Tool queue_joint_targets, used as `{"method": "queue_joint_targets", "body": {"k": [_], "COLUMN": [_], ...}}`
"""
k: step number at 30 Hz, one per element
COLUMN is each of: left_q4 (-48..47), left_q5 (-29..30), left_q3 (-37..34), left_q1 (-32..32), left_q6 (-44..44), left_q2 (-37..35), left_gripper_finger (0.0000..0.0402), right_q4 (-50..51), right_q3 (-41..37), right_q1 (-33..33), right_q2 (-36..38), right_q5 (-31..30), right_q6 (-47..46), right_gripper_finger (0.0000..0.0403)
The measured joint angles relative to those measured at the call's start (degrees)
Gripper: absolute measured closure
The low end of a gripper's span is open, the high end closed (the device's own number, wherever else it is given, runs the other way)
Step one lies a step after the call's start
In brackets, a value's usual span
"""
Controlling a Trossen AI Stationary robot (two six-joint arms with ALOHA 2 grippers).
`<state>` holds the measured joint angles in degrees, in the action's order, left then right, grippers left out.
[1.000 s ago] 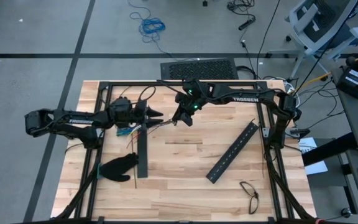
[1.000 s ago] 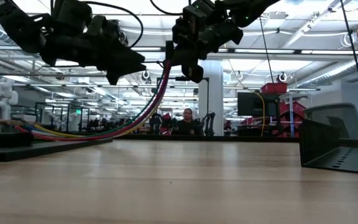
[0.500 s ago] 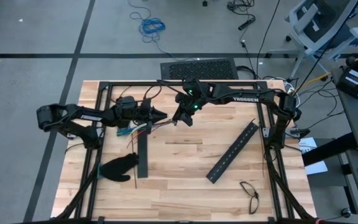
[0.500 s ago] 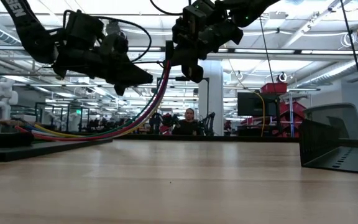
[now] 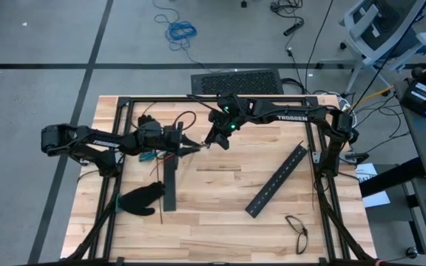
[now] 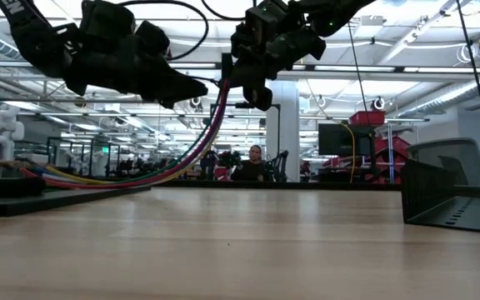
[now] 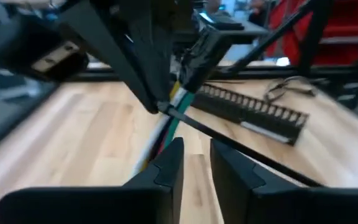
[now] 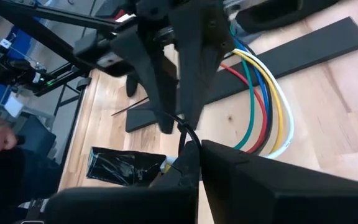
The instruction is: Ziptie cables
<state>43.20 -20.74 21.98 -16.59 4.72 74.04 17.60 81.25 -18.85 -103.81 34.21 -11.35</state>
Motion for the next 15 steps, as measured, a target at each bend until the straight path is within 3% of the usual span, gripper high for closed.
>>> {"method": "queue_joint_targets", "body": {"k": [6,15], "left_q4": [2.6,0.7], "left_q5": [9.0,9.3], "left_q3": [0.0,0.0], "left_q1": [0.2,4.8], "left_q6": [5.5,8.5], "left_q2": [0.0,0.0], "left_gripper_finger": [0.0295,0.0292], "right_q4": [0.1,-0.1], "right_q3": [0.0,0.0], "right_q1": [-0.1,-0.2], "right_q2": [0.0,0.0], "right_q5": [0.6,0.8], "right_q6": [-0.6,-1.5], "right_gripper_finger": [0.0403,0.0403]}}
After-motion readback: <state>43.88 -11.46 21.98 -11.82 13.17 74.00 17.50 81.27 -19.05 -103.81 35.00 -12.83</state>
